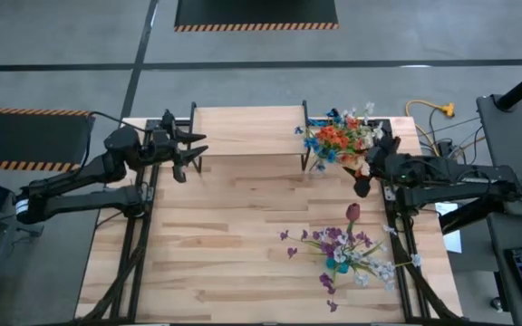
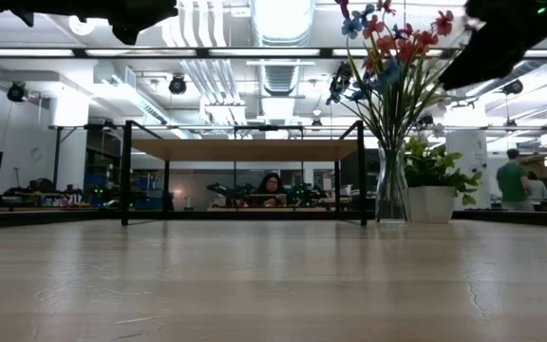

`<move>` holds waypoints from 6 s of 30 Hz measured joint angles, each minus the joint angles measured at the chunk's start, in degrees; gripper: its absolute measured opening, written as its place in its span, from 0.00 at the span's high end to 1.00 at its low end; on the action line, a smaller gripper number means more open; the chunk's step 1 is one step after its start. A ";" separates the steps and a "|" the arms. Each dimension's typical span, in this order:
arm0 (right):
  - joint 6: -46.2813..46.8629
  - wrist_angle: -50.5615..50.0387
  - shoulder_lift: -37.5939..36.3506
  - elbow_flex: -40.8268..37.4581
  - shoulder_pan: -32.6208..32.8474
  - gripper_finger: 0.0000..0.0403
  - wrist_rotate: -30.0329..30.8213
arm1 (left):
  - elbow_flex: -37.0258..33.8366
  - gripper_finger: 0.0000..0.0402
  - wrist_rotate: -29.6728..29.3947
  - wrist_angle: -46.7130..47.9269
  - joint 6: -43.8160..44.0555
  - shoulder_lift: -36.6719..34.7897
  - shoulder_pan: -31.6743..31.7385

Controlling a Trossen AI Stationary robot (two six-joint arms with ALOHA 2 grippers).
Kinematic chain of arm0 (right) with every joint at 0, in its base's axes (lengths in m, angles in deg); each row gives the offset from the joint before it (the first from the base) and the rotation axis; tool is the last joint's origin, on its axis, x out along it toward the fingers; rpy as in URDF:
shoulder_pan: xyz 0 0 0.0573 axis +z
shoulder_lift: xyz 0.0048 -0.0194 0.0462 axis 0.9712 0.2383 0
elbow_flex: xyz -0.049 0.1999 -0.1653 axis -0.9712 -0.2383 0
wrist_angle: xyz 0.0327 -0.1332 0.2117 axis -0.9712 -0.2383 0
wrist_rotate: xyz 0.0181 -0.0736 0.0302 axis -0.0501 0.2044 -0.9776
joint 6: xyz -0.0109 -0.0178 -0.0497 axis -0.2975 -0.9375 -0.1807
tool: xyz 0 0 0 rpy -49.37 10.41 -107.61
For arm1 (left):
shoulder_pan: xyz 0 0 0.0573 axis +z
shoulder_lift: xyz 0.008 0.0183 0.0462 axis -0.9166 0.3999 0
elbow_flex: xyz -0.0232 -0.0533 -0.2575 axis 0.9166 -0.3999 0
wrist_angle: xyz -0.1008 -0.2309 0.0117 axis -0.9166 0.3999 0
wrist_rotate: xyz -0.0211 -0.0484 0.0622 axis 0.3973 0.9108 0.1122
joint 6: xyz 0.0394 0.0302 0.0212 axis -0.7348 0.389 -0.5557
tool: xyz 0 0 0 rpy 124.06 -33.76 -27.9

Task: Pick and place flowers into a vace then onto a shelf
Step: Put the transparent flower vase on the shelf

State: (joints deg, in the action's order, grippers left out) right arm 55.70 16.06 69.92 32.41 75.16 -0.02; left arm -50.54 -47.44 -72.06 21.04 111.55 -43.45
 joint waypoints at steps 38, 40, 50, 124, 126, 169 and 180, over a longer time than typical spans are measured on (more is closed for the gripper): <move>-9.55 22.01 -20.86 -9.62 4.22 0.40 -25.93 | 0.00 0.68 -1.53 0.07 0.74 -0.94 -0.02; -8.58 21.18 -19.65 -11.43 4.19 0.40 -22.82 | 0.00 0.68 -1.52 0.08 1.26 -0.87 -0.02; -1.02 22.40 -16.43 -17.94 4.19 0.40 -16.37 | 0.00 0.68 -1.51 1.77 1.33 -1.72 -0.02; -9.37 87.42 38.21 -30.62 -11.20 0.09 0.21 | 0.00 0.68 -1.50 3.54 -0.02 -2.10 -0.02; -10.02 89.22 39.53 -30.62 -11.65 0.09 0.23 | 0.00 0.68 -1.49 3.70 -0.02 -2.10 -0.02; -8.10 91.66 36.83 -30.60 -11.33 0.56 0.27 | 0.00 0.68 -3.32 5.16 -0.02 -4.46 -0.02; -9.60 76.34 24.93 -25.52 -8.14 0.56 0.22 | 0.00 0.68 -3.39 5.20 0.00 -5.42 -0.02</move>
State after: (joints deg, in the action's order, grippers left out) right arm 46.10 92.40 94.85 6.90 67.02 0.20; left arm -50.54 -50.83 -66.86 21.04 106.13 -43.47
